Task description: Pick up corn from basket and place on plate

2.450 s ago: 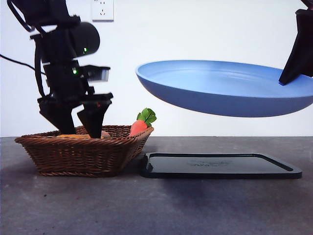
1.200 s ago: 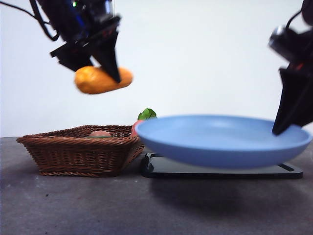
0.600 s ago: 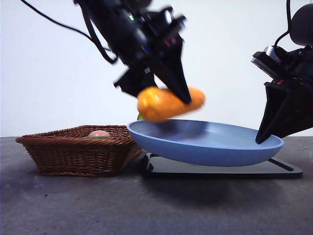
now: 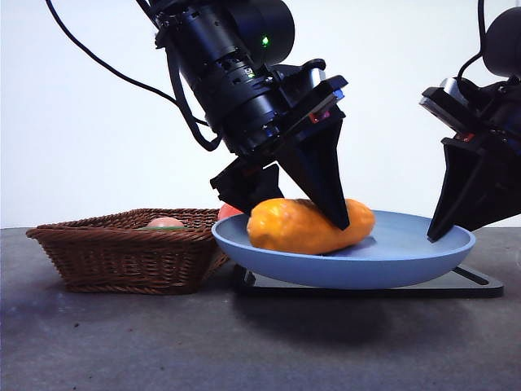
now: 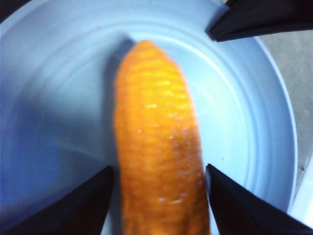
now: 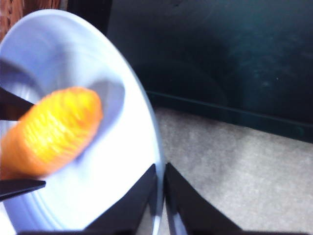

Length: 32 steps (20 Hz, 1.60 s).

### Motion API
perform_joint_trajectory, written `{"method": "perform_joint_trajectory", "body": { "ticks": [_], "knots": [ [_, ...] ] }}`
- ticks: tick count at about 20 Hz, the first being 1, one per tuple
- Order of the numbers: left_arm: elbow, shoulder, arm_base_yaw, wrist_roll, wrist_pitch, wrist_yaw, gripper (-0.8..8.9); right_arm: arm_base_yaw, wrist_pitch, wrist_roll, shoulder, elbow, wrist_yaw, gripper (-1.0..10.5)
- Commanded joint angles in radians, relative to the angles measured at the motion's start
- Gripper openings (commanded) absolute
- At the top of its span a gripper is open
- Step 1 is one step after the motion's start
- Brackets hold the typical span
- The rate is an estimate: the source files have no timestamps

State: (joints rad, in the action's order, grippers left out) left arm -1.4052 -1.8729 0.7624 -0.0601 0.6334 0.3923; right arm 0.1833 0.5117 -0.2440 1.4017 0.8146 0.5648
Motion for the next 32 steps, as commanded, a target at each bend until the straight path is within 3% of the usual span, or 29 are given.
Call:
{"method": "perform_joint_trajectory", "body": {
  "ticks": [1,9,17,29,32],
  "knots": [
    [-0.014,-0.011,0.008,0.002,0.003,0.001,3.14,0.004,-0.005,-0.003,0.012,0.018,0.012,0.0],
    [-0.015,0.168,0.006,0.018,0.005,0.001,3.13,-0.002,-0.008,0.009,0.012,0.018,-0.013,0.0],
    [-0.015,0.381,0.003,0.028,0.017,0.001,3.13,-0.074,-0.025,0.010,0.032,0.050,-0.014,0.0],
    [-0.015,0.457,0.003,0.044,0.077,0.001,3.13,-0.109,-0.002,0.024,0.391,0.381,-0.018,0.0],
    [-0.015,0.457,0.003,0.047,0.079,0.001,3.13,-0.109,-0.002,0.028,0.436,0.409,-0.055,0.0]
  ]
}}
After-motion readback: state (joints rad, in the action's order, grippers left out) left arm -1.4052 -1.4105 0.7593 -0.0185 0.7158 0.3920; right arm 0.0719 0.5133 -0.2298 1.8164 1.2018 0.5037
